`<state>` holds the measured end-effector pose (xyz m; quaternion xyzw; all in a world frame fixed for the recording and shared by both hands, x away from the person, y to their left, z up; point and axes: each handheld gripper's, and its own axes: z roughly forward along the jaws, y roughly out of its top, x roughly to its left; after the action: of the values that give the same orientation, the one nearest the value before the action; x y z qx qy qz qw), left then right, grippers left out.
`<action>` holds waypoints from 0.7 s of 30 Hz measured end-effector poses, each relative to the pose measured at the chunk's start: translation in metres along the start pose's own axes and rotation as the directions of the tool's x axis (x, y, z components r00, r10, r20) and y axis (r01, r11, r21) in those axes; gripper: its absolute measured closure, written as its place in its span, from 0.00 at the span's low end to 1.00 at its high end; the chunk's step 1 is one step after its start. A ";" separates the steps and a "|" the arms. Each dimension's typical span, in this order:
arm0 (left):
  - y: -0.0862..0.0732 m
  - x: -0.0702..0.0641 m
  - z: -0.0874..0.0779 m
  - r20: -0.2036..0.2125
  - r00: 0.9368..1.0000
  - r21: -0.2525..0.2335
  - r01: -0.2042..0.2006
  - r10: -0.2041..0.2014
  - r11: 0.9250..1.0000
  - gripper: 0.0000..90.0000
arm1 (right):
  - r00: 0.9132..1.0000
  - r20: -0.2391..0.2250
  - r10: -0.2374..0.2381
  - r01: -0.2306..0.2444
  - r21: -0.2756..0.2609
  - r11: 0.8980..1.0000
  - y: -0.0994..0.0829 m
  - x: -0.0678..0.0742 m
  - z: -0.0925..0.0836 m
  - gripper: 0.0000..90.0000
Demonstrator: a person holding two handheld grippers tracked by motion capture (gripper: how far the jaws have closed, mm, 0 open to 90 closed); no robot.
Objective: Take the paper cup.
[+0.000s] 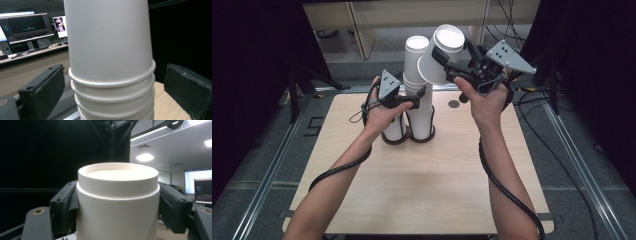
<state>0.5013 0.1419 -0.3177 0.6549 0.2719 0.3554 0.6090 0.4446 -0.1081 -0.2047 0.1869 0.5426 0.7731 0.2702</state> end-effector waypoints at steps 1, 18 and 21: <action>0.000 -0.001 -0.001 0.003 1.000 0.002 -0.002 0.002 1.000 0.03 | 1.000 0.003 -0.010 0.010 0.002 1.000 -0.001 0.000 -0.001 0.29; -0.005 -0.013 -0.025 0.031 0.999 0.005 -0.035 0.035 0.999 0.00 | 1.000 0.005 0.017 -0.017 0.057 0.998 -0.020 0.006 -0.018 0.29; -0.007 -0.014 -0.030 0.036 0.999 0.007 -0.033 0.033 0.999 0.00 | 1.000 0.012 0.008 -0.009 0.062 0.998 -0.024 0.005 -0.020 0.29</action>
<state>0.4694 0.1494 -0.3262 0.6678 0.2514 0.3526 0.6054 0.4339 -0.1135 -0.2344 0.2021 0.5639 0.7559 0.2641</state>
